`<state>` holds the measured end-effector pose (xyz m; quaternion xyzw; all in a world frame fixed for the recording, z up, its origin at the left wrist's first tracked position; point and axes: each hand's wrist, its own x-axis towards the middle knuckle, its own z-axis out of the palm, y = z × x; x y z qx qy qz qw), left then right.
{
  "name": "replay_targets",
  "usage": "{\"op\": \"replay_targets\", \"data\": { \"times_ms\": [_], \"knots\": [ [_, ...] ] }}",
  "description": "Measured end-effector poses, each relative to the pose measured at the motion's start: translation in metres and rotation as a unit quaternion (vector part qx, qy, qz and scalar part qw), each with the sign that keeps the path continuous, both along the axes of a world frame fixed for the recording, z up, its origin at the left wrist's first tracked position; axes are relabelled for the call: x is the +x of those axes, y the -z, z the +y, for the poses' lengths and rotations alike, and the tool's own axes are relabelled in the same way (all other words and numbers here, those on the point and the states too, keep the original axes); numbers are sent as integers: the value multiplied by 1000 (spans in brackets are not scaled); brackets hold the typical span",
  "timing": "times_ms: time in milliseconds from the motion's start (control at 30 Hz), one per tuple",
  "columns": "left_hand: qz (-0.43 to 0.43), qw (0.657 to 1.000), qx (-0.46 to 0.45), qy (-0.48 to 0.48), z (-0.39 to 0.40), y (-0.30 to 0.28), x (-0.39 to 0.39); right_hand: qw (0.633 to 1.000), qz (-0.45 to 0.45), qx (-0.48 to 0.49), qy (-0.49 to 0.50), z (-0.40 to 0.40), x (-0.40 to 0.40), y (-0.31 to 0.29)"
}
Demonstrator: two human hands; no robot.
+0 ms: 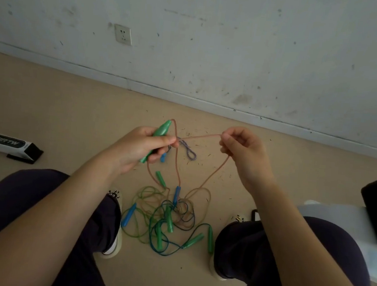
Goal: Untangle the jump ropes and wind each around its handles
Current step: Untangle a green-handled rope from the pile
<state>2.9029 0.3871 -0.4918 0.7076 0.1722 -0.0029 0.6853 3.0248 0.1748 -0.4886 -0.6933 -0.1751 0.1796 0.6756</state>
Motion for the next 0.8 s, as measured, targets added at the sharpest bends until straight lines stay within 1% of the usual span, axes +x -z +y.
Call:
{"op": "replay_targets", "data": {
  "times_ms": [67, 167, 233, 267, 333, 400, 467, 533, 600, 667, 733, 800],
  "knots": [
    [-5, 1000, -8, 4, -1, 2, 0, 999, 5, -2, -43, 1, -3, -2],
    [-7, 998, -7, 64, -15, 5, 0, 986, -6, -63, -154, 14, -19, 4],
    [-2, 996, -7, 84, -22, 6, 1, 977, -17, -84, -195, 21, -27, 8],
    [-1, 997, -5, 82, -22, 5, 2, 977, -27, -93, -188, 22, -27, 9],
    [-6, 998, 3, 67, -15, 3, 2, 987, -39, -90, -127, 18, -21, 5],
    [-10, 999, 13, 36, -4, 3, 1, 999, -17, -31, -39, 9, -10, 0],
    [-12, 1000, 15, 10, 2, 6, 1, 1000, -10, 0, 3, 1, 0, -2],
    [-15, 1000, 12, 14, -1, 9, 2, 999, -25, -23, -29, 0, -1, -1],
    [-15, 999, 7, 47, -10, 10, 3, 993, -31, -60, -101, 7, -12, 1],
    [-15, 997, -8, 72, -19, 9, 4, 983, -30, -78, -164, 16, -23, 4],
    [-18, 997, -13, 74, -20, 8, 4, 982, -43, -85, -164, 21, -27, 5],
    [-19, 998, -7, 63, -12, 5, 4, 990, -52, -86, -103, 19, -22, 4]
  ]
}}
